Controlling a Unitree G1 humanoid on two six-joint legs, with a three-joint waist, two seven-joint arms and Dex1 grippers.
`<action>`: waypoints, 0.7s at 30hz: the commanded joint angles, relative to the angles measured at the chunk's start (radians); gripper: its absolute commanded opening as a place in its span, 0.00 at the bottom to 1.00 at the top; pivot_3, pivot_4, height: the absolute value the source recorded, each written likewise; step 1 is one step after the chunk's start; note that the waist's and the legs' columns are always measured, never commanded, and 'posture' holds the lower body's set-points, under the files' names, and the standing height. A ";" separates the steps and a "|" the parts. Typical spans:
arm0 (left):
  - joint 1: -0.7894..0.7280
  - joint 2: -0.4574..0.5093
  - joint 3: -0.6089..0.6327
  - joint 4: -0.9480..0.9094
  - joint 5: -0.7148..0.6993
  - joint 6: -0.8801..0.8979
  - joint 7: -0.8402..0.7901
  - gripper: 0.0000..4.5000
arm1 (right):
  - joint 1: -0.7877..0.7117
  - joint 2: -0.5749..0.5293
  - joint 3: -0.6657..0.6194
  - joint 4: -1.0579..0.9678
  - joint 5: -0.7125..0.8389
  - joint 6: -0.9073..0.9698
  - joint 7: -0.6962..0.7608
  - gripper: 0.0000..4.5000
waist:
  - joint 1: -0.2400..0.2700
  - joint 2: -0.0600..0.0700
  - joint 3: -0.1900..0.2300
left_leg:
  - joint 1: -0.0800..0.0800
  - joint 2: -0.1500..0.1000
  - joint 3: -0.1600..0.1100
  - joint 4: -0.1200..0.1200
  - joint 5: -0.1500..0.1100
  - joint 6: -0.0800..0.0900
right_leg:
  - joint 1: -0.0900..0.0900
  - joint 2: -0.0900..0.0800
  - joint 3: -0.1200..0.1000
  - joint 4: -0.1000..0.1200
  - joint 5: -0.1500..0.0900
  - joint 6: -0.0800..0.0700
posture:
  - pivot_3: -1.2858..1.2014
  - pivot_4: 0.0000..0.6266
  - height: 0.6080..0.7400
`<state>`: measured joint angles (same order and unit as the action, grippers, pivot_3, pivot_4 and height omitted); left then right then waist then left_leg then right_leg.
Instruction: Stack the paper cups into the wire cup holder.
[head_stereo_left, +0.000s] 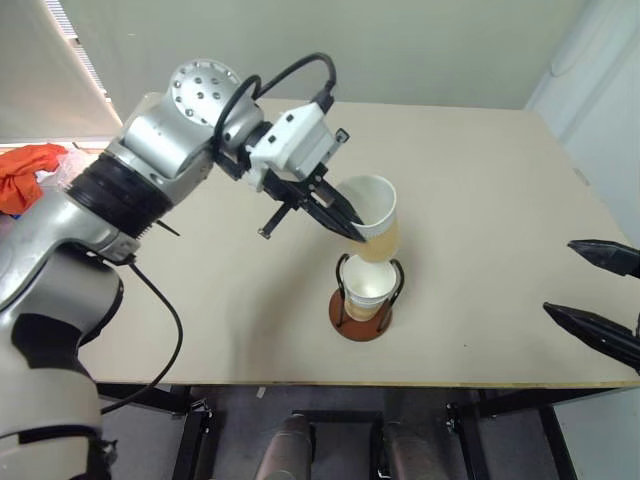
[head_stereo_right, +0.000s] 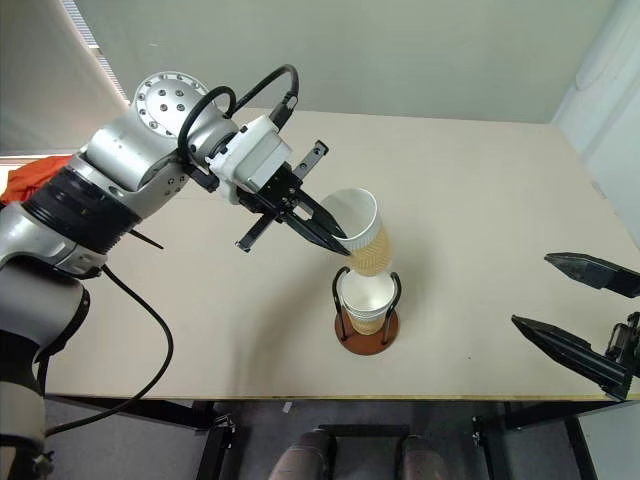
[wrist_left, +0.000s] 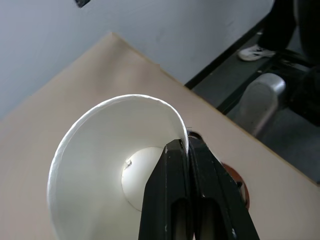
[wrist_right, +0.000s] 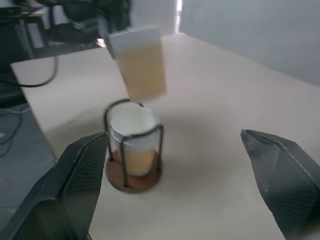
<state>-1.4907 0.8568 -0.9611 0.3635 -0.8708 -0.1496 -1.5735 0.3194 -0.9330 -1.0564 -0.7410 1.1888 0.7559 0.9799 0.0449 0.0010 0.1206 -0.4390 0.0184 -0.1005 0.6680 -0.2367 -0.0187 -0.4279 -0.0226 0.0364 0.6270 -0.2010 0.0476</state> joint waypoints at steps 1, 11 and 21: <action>-0.037 -0.011 -0.030 -0.010 -0.021 -0.043 -0.041 0.01 | 0.043 -0.057 -0.066 -0.047 0.048 0.036 0.020 1.00 | 0.001 0.000 0.000 | 0.001 0.000 0.000 0.000 0.000 0.000 | 0.001 0.000 0.000 0.000 -0.002 -0.001 | 0.52 0.24 1.00; -0.043 -0.039 -0.114 0.009 -0.004 -0.112 -0.041 0.01 | 0.079 -0.080 -0.115 -0.083 0.137 0.038 -0.010 1.00 | 0.003 -0.001 0.000 | 0.000 -0.003 -0.001 0.003 -0.001 0.001 | 0.002 0.000 0.001 0.000 -0.004 -0.003 | 0.52 0.24 1.00; -0.028 -0.052 -0.137 0.030 0.048 -0.118 -0.041 0.01 | 0.096 -0.081 -0.114 -0.090 0.126 0.024 -0.010 1.00 | 0.003 -0.001 0.000 | 0.000 -0.003 0.000 0.006 -0.002 0.003 | 0.004 0.000 0.001 0.001 -0.003 -0.002 | 0.52 0.24 1.00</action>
<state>-1.5070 0.7927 -1.1005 0.4120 -0.8195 -0.2660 -1.5742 0.4167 -1.0058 -1.1336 -0.8286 1.3109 0.7948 0.9723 0.0484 0.0005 0.1210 -0.4389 0.0147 -0.1008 0.6742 -0.2383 -0.0156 -0.4243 -0.0228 0.0374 0.6275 -0.2043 0.0453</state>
